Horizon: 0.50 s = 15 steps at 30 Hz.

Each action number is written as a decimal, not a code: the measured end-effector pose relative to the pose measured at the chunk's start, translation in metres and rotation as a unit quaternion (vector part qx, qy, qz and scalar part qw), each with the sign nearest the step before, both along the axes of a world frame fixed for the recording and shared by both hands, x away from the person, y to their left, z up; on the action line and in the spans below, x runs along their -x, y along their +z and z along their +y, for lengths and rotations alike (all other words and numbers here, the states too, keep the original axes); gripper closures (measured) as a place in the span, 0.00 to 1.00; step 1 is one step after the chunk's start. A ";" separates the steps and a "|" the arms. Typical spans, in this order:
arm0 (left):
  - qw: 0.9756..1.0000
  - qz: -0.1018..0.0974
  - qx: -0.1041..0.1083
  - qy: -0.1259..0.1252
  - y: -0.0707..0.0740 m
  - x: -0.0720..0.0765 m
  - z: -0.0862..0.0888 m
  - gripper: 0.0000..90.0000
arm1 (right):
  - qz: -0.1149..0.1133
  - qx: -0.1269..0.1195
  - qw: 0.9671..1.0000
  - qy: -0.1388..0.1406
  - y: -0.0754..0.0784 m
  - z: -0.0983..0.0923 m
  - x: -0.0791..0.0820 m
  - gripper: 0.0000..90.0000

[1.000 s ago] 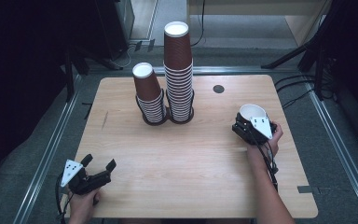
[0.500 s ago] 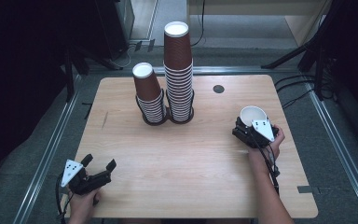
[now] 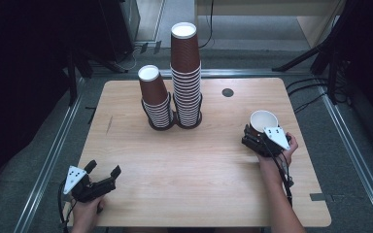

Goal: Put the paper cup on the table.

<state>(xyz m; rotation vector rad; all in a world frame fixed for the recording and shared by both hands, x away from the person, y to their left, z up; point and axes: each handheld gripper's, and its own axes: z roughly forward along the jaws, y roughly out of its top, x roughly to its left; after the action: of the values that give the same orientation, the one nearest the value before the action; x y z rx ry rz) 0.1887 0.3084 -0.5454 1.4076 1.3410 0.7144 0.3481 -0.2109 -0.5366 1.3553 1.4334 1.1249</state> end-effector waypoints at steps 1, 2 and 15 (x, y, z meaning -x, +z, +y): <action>1.000 0.000 0.000 0.000 0.000 0.000 0.000 0.00 | 0.002 0.001 1.000 0.001 0.000 0.000 0.001 0.00; 1.000 0.000 0.000 0.000 0.000 0.000 0.000 0.00 | 0.000 0.002 1.000 0.002 -0.001 0.001 0.002 0.00; 1.000 0.000 -0.001 0.000 0.000 0.000 0.000 0.00 | 0.014 0.008 1.000 0.006 -0.002 -0.004 0.014 0.00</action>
<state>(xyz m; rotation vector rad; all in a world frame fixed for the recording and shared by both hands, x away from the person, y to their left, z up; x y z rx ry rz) 0.1886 0.3080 -0.5454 1.4100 1.3395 0.7161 0.3345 -0.2149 -0.5384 1.3578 1.4694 1.1033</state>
